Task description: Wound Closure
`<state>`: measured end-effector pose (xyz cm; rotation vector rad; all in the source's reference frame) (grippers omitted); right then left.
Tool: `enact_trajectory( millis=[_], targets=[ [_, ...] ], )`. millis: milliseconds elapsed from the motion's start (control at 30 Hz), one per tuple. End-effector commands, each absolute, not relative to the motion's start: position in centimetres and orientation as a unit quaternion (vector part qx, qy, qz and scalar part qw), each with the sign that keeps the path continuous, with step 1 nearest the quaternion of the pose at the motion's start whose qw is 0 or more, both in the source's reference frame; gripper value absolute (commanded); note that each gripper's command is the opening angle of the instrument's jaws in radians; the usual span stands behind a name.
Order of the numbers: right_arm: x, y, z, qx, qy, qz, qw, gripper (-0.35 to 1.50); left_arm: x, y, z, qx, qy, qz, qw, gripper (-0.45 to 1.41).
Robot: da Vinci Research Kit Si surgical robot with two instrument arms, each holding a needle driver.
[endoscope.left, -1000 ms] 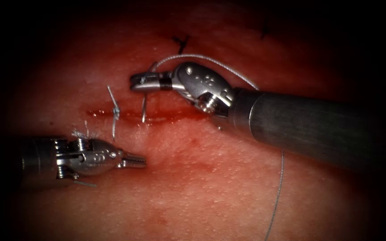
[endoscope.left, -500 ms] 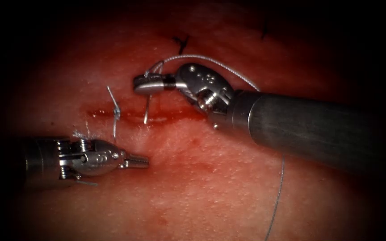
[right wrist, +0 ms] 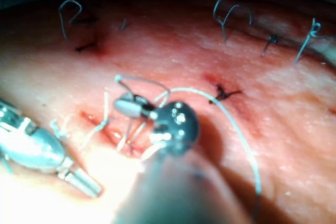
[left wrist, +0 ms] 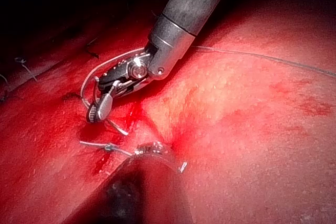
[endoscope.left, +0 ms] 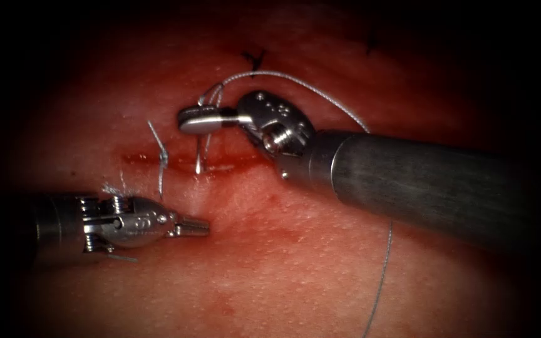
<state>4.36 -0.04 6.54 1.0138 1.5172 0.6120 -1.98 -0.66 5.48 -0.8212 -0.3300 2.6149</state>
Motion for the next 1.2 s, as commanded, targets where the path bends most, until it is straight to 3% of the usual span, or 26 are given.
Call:
enact_trajectory(
  millis=[33,433,1200],
  targets=[
    [4.47,0.02,6.54,0.44,0.644,0.266,0.567,-0.35,-2.03,-0.63,5.53,-0.293,-0.116,0.93,0.188,-0.22],
    [4.52,-0.05,6.48,0.574,0.551,0.386,0.467,-0.35,-1.93,-0.65,5.55,-0.296,-0.116,0.93,0.184,-0.23],
    [4.87,-0.59,6.31,0.642,0.492,0.356,0.468,-0.35,-1.69,-0.64,5.3,-0.304,-0.113,0.93,0.173,-0.22]
  ],
)
